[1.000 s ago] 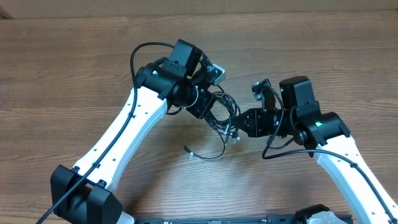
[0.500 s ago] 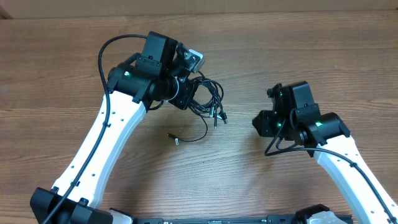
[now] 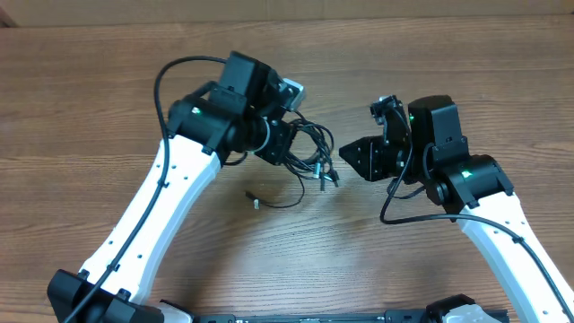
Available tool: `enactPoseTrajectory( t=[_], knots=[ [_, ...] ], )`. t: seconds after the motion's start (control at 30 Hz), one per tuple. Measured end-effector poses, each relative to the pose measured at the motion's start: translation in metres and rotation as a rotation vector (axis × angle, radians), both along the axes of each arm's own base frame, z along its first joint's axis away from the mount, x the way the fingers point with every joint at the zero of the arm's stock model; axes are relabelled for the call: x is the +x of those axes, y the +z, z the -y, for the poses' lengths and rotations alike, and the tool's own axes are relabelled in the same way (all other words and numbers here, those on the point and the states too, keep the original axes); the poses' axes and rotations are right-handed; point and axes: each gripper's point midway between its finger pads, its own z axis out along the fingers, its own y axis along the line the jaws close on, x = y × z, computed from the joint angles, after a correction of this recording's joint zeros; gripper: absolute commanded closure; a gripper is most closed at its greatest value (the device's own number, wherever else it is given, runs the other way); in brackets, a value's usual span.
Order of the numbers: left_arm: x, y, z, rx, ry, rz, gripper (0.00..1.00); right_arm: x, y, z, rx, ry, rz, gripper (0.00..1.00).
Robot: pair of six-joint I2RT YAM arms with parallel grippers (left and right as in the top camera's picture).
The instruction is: Untangle cables
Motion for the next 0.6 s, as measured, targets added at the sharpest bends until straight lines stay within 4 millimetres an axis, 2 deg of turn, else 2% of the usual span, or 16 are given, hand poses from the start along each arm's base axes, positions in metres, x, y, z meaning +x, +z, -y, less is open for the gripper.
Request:
enactPoseTrajectory(
  t=[0.13, 0.27, 0.6],
  knots=[
    [-0.008, 0.0, 0.012, -0.018, 0.014, -0.03, 0.96, -0.008, -0.002, -0.012, -0.035, 0.064, 0.03, 0.83],
    [-0.011, 0.0, 0.016, -0.018, 0.023, -0.039, 0.96, -0.01, -0.004, -0.017, -0.076, 0.083, 0.053, 0.87],
    [-0.008, 0.0, 0.015, -0.013, 0.047, -0.031, 0.96, -0.017, -0.005, -0.023, -0.069, 0.119, 0.045, 0.82]
  ],
)
